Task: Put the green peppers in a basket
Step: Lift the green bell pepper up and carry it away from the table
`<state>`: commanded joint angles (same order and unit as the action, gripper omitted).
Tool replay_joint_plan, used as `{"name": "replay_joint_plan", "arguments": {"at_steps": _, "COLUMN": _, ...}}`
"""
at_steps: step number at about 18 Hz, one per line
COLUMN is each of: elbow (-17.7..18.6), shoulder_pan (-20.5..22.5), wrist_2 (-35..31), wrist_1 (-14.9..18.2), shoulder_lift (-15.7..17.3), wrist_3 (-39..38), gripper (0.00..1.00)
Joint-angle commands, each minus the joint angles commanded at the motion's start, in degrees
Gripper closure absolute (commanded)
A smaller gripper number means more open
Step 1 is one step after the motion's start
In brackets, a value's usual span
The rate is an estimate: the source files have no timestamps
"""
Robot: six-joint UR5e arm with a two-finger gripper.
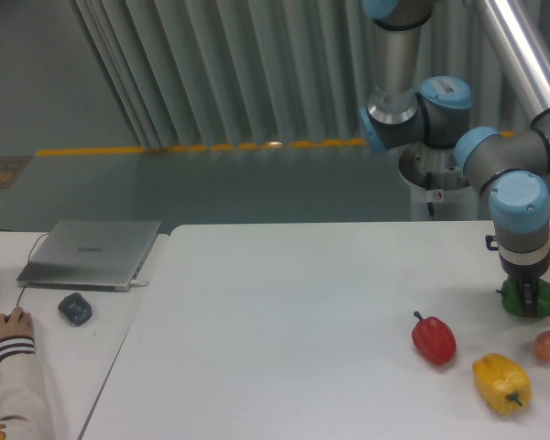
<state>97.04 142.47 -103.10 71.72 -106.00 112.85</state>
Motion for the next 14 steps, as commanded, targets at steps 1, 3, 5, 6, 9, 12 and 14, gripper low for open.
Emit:
{"name": "replay_joint_plan", "arguments": {"at_steps": 1, "elbow": -0.79, "shoulder_pan": 0.35, "wrist_2": 0.26, "wrist_1": 0.26, "shoulder_lift": 0.7, "wrist_3": 0.0, "gripper": 0.52}}
{"name": "replay_joint_plan", "arguments": {"at_steps": 3, "elbow": -1.84, "shoulder_pan": 1.23, "wrist_2": 0.53, "wrist_1": 0.27, "shoulder_lift": 1.85, "wrist_3": 0.0, "gripper": 0.52}}
{"name": "replay_joint_plan", "arguments": {"at_steps": 5, "elbow": -3.51, "shoulder_pan": 2.72, "wrist_2": 0.88, "wrist_1": 0.27, "shoulder_lift": 2.47, "wrist_3": 0.09, "gripper": 0.51}}
{"name": "replay_joint_plan", "arguments": {"at_steps": 6, "elbow": -4.3, "shoulder_pan": 3.86, "wrist_2": 1.23, "wrist_1": 0.27, "shoulder_lift": 2.82, "wrist_3": 0.09, "gripper": 0.51}}
{"name": "replay_joint_plan", "arguments": {"at_steps": 9, "elbow": -6.41, "shoulder_pan": 9.04, "wrist_2": 3.24, "wrist_1": 0.18, "shoulder_lift": 3.08, "wrist_3": 0.7, "gripper": 0.51}}
{"name": "replay_joint_plan", "arguments": {"at_steps": 12, "elbow": -8.87, "shoulder_pan": 14.14, "wrist_2": 6.41, "wrist_1": 0.0, "shoulder_lift": 3.0, "wrist_3": 2.54, "gripper": 0.51}}
{"name": "replay_joint_plan", "arguments": {"at_steps": 14, "elbow": -9.67, "shoulder_pan": 17.3, "wrist_2": 9.48, "wrist_1": -0.52, "shoulder_lift": 2.38, "wrist_3": 4.39, "gripper": 0.51}}
